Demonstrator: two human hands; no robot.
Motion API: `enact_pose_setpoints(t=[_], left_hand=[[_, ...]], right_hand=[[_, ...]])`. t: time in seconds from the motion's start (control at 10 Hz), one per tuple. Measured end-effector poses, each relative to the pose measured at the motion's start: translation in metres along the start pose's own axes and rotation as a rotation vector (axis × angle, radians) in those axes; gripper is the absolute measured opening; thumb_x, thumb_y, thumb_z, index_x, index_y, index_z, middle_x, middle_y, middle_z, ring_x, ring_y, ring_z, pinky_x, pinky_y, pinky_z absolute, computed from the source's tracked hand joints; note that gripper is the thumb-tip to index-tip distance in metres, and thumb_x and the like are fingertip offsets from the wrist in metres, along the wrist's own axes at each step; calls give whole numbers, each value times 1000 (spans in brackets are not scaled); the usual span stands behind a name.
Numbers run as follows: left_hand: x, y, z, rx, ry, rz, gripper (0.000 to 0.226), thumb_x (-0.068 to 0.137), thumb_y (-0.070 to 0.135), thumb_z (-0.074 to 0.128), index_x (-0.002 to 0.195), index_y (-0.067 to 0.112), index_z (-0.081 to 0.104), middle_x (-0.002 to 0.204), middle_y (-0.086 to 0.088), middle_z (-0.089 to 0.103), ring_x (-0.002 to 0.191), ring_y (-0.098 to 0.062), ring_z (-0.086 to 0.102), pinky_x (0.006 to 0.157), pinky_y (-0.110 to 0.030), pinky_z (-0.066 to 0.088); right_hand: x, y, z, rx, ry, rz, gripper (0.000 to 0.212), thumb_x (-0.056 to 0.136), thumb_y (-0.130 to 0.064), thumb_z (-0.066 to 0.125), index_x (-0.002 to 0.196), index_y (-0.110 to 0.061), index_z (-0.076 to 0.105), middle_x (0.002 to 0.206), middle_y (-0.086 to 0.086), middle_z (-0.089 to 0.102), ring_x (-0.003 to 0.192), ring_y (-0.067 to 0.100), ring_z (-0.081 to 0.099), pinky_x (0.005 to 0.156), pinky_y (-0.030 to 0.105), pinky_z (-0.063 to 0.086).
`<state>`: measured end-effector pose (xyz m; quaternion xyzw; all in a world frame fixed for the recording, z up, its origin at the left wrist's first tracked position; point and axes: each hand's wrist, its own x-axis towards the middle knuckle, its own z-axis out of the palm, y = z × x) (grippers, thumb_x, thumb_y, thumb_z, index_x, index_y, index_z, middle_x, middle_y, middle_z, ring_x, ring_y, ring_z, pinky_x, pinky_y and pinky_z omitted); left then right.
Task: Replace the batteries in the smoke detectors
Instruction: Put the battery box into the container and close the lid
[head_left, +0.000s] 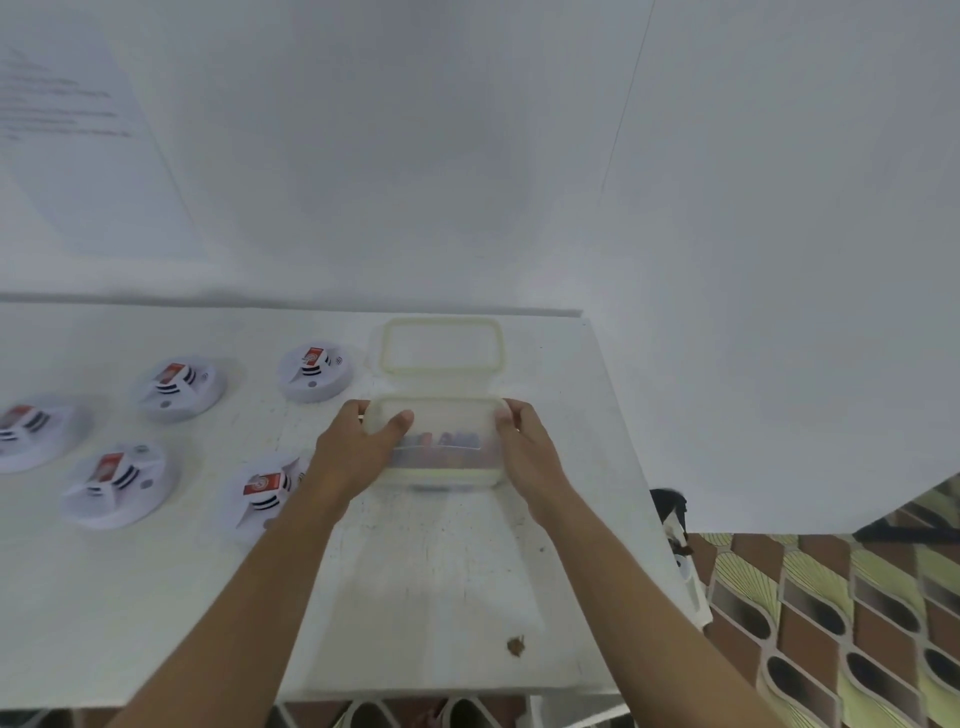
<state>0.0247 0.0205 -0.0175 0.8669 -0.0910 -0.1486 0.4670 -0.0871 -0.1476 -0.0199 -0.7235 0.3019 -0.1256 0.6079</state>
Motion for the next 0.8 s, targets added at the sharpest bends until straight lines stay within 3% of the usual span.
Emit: enact_pose_setpoints(t=[0.3, 0.5, 0.7, 0.8], left_hand=[[-12, -1, 3, -38, 35, 16, 65, 89, 59, 57, 137, 17, 44, 123, -1, 53, 106, -21, 51, 82, -34, 42], [-14, 0, 1, 1, 0, 43, 61, 91, 58, 53, 137, 20, 45, 122, -1, 55, 106, -21, 51, 82, -32, 40], [-12, -2, 0, 18, 3, 54, 63, 89, 61, 54, 135, 19, 47, 124, -3, 57, 107, -23, 53, 85, -35, 43], [-10, 1, -1, 46, 23, 47, 66, 89, 59, 56, 138, 17, 44, 132, -6, 54, 114, -26, 53, 90, -36, 45]], right_hand=[[0, -3, -1, -63, 8, -31, 31, 107, -34, 35, 130, -25, 55, 117, -10, 59, 107, 11, 56, 84, 25, 42], [-3, 3, 0, -45, 21, -34, 22, 107, -34, 36, 121, -31, 52, 104, -23, 54, 99, 1, 53, 74, 15, 39], [-2, 2, -1, -40, 14, -19, 20, 107, -33, 37, 119, -31, 53, 106, -17, 58, 102, 9, 56, 83, 27, 45], [1, -5, -4, -36, -1, 6, 25, 104, -30, 42, 127, -29, 52, 118, -8, 59, 107, 13, 57, 85, 29, 46]])
